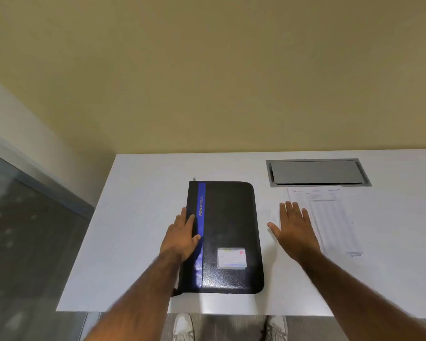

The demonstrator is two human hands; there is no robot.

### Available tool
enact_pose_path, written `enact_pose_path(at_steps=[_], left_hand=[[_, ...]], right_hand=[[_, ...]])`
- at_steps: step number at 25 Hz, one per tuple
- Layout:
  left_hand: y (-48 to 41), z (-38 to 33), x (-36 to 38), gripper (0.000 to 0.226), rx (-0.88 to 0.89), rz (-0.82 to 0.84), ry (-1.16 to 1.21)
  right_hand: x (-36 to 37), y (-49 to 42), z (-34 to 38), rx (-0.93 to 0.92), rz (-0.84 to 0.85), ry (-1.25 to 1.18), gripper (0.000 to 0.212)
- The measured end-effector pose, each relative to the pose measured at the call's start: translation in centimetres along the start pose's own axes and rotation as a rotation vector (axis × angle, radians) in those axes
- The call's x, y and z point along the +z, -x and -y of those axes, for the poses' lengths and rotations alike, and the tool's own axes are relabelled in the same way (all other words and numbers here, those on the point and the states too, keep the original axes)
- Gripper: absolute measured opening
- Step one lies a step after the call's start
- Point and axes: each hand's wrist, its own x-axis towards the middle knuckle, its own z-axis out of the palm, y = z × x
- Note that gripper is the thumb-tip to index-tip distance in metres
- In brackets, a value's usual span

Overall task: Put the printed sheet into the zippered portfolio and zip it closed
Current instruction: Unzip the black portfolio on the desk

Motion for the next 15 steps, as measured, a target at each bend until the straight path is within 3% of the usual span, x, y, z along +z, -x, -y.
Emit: enact_pose_path(at_steps=[4,9,10,13,15], left_hand=[[0.8,0.6,2.3,0.074,0.012,0.178,-0.047],[-0.6,2.4,3.4,0.071,0.072,0.169,-0.060],[-0.6,2.4,3.3,0.070,0.067,0.163,-0.054],[-0.6,2.0,3.2,0.067,0.020,0.131,-0.056],[-0.9,1.7,2.9,0.066,-0.032,0.116,-0.044]], right_hand=[[2.9,1.7,0.3,0.035,0.095,0.116,0.107],[3.0,2.8,-0.3,0.019,0.119,0.145,0.130],[2.8,2.8,-0.2,0.011,0.150,0.141,0.123],[0.7,1.0,-0.4,-0.021,0.185,0.037,0.067],[-0.7,-1.2,-0.2,-0.070,0.189,-0.071,0.055]])
